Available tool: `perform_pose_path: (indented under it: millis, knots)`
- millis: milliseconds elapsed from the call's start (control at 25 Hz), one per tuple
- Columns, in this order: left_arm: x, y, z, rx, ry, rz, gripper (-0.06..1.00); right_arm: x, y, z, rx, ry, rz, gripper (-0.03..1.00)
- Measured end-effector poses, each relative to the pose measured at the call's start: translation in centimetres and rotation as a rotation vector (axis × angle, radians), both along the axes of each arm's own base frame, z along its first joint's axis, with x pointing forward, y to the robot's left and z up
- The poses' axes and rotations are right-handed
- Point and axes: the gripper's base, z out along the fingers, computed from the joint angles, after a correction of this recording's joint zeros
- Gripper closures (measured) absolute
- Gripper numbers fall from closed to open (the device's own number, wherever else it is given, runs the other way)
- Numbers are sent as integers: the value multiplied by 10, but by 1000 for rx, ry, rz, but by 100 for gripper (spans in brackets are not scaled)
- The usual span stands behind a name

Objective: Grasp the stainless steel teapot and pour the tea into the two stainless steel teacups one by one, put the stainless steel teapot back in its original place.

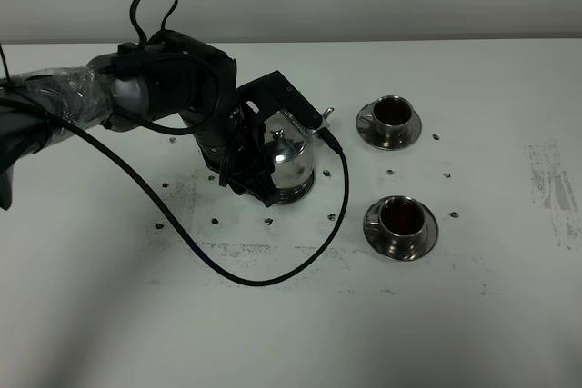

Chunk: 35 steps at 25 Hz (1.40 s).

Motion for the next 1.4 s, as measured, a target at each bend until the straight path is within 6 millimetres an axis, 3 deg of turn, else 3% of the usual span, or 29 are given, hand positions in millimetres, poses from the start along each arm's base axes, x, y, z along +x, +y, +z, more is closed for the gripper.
perform_pose_path:
  millis: [120, 280, 560, 920, 1160, 1400]
  knots:
    - [0, 0, 1, -1, -2, 0, 38, 0, 0, 0, 0, 0, 0, 56]
    - [-3, 2, 14, -5, 0, 4, 35, 0, 0, 0, 0, 0, 0, 56]
    - [-20, 12, 67, -22, -21, 24, 35, 0, 0, 0, 0, 0, 0, 56]
    - [-84, 56, 137, -134, -126, 179, 38, 0, 0, 0, 0, 0, 0, 56]
    - [-125, 82, 200, -254, -280, 220, 41, 0, 0, 0, 0, 0, 0, 56]
    - [-150, 99, 220, -259, -271, 259, 42, 0, 0, 0, 0, 0, 0, 56]
